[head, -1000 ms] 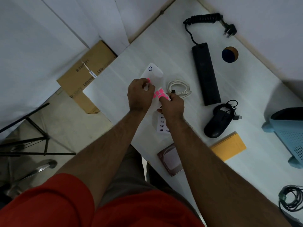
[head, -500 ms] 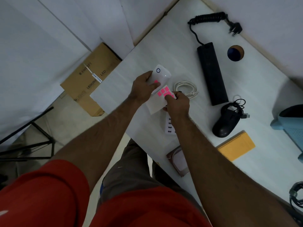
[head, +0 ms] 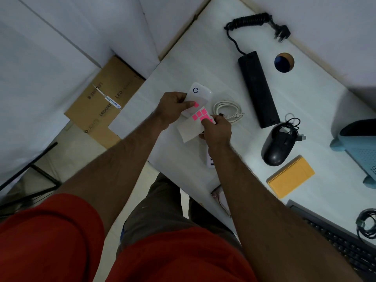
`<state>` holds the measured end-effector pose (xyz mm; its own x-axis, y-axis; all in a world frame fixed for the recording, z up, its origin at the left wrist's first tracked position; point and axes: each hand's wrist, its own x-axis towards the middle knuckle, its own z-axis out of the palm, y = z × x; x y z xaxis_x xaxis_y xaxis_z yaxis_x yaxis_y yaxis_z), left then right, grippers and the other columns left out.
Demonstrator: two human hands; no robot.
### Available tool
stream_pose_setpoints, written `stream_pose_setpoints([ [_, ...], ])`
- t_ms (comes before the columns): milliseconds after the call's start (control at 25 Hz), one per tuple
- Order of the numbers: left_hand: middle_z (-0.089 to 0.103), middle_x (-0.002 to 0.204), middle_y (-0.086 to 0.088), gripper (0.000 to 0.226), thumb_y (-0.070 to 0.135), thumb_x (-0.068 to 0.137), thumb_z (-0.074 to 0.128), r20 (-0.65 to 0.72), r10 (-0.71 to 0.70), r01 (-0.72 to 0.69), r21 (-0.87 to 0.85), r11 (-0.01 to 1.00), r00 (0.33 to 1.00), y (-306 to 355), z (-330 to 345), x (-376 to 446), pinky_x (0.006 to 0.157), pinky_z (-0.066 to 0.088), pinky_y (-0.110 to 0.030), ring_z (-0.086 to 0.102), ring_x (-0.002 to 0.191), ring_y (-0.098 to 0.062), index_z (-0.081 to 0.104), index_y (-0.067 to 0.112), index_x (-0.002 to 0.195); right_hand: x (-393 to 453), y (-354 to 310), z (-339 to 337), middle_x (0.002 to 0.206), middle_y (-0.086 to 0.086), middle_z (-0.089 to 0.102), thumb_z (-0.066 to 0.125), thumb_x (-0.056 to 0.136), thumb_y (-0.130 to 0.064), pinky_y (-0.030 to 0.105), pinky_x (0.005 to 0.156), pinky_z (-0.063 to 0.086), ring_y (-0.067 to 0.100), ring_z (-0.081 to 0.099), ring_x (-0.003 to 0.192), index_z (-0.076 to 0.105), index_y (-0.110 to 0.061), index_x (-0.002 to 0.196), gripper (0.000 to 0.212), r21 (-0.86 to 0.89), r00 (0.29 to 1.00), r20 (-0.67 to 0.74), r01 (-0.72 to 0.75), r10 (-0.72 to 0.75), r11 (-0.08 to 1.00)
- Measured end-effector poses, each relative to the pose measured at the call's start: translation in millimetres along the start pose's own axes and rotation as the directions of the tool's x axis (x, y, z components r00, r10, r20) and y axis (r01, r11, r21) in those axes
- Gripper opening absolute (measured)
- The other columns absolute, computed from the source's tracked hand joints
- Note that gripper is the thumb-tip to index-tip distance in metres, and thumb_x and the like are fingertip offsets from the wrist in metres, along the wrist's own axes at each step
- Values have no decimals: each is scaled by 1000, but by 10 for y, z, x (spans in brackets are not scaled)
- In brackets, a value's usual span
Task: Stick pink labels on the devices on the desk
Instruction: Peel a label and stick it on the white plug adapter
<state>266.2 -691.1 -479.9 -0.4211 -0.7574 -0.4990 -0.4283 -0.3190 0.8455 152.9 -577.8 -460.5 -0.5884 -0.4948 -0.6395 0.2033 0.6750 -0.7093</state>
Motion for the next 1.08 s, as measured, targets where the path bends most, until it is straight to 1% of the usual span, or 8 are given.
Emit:
stream_pose_setpoints([
  [120,72,111,-12,35,19,86,72,8,4,-4,-17,1000,1000,-1,24,-16,81,59,-31,71,93,-18,67,5,117,-19,18,8,72,-1,67,67,81,-19,51,67,63,20,69,63,64,-26,73,11,18,1000,-14,-10,10,1000],
  [240,73,108,-11,38,21,83,75,-6,-4,4,-16,1000,1000,-22,57,-6,84,59,-38,71,95,-23,68,5,116,-34,58,-8,70,-1,66,67,81,-17,50,67,63,18,67,59,63,-27,70,15,35,999,-32,-18,19,999],
  [360,71,112,-14,37,20,85,72,-4,16,-16,-10,1000,1000,-23,67,2,88,57,-42,69,100,-27,66,4,118,-69,97,-24,72,1,66,67,83,-16,47,65,63,18,66,60,63,-25,71,16,52,999,-44,-20,22,998],
  [520,69,114,-15,33,15,91,64,-16,7,-8,-5,1000,1000,1,96,-20,88,57,-37,68,101,-27,63,2,122,-110,128,-54,78,7,67,66,85,-16,38,60,60,24,67,69,63,-25,71,16,86,999,-29,-12,15,996],
  [680,67,117,-17,32,10,92,61,-46,9,-8,15,1000,999,3,117,-21,88,56,-36,66,101,-27,62,1,122,-196,173,-95,83,10,69,66,83,-20,32,57,56,25,68,74,66,-22,76,7,109,1000,-20,-2,4,994],
  [840,69,113,-13,38,10,83,70,-100,8,-5,37,999,995,46,148,-94,85,57,-37,66,97,-24,64,4,120,-290,202,-148,81,8,68,66,83,-19,35,59,58,24,67,72,67,-23,76,7,120,1000,-5,19,-19,993],
  [960,68,117,-11,46,16,79,77,-114,-8,19,93,995,993,26,176,-80,85,57,-37,65,101,-25,63,7,122,-326,219,-170,83,8,69,65,83,-19,34,59,57,25,68,75,67,-23,78,6,125,1000,9,13,-15,992],
  [1080,67,120,-12,48,19,79,78,-135,-20,36,115,993,991,50,204,-53,85,56,-36,64,102,-26,63,5,122,-326,236,-201,86,11,71,65,85,-19,33,59,57,28,70,77,67,-20,81,5,133,1000,2,2,-2,991],
])
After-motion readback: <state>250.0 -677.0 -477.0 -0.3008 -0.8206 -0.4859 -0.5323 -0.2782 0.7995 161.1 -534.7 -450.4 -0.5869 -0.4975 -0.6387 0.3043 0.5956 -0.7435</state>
